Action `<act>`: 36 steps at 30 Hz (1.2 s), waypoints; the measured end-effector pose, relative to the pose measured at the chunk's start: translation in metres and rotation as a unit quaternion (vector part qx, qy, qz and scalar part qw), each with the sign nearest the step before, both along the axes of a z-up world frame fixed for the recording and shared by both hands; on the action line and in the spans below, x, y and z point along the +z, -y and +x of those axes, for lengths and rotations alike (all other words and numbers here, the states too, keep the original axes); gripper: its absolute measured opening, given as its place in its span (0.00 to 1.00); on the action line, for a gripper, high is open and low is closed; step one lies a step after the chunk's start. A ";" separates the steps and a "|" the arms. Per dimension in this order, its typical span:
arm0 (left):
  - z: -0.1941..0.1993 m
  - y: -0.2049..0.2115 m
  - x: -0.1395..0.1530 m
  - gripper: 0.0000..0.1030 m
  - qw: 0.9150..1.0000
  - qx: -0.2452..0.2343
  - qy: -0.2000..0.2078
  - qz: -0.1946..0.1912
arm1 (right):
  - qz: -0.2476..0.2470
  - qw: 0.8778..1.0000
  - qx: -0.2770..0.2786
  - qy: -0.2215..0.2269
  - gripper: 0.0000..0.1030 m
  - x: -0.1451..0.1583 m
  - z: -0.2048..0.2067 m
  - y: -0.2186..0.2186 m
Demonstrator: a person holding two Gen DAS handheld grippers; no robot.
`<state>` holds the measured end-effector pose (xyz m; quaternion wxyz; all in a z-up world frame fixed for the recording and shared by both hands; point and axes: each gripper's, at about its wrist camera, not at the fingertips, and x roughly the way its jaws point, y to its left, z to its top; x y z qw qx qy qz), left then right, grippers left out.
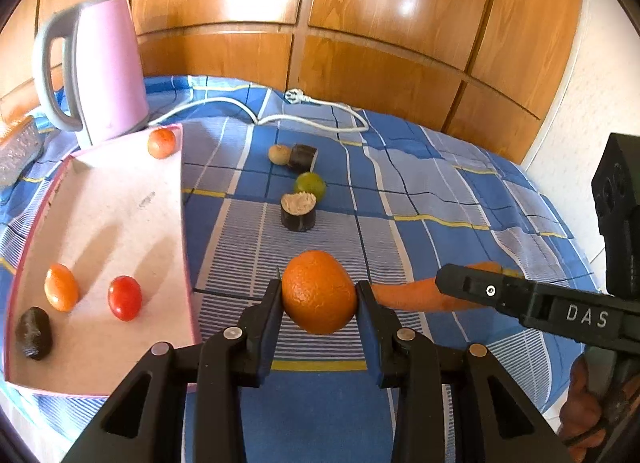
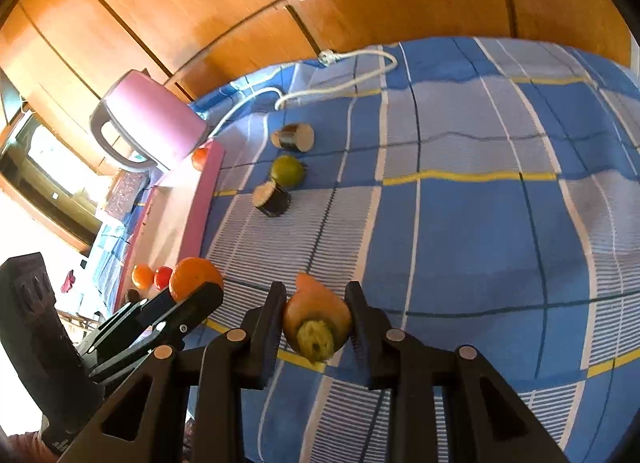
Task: Organize fruits
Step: 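Carry the orange and carrot into the tray and open both tools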
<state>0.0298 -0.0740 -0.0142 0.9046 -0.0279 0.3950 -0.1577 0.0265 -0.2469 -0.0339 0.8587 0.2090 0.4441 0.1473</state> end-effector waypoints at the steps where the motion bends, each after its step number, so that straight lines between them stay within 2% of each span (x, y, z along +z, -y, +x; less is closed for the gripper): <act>1: -0.001 -0.001 0.002 0.35 1.000 0.001 0.003 0.000 | 0.000 1.000 0.000 0.005 0.29 0.003 0.000 -0.001; 11: -0.009 -0.019 0.022 0.35 0.999 0.028 0.023 0.000 | 0.002 0.999 0.009 0.034 0.29 0.028 0.010 -0.014; 21: -0.009 -0.062 0.026 0.35 0.997 0.079 0.022 -0.012 | -0.008 0.997 0.059 0.058 0.29 0.050 0.026 -0.062; 27: -0.001 -0.104 0.031 0.35 0.990 0.136 0.028 -0.024 | -0.016 0.992 0.098 0.074 0.29 0.065 0.041 -0.103; 36: 0.022 -0.160 0.024 0.36 0.979 0.203 0.024 -0.016 | -0.008 0.987 0.127 0.100 0.29 0.084 0.076 -0.166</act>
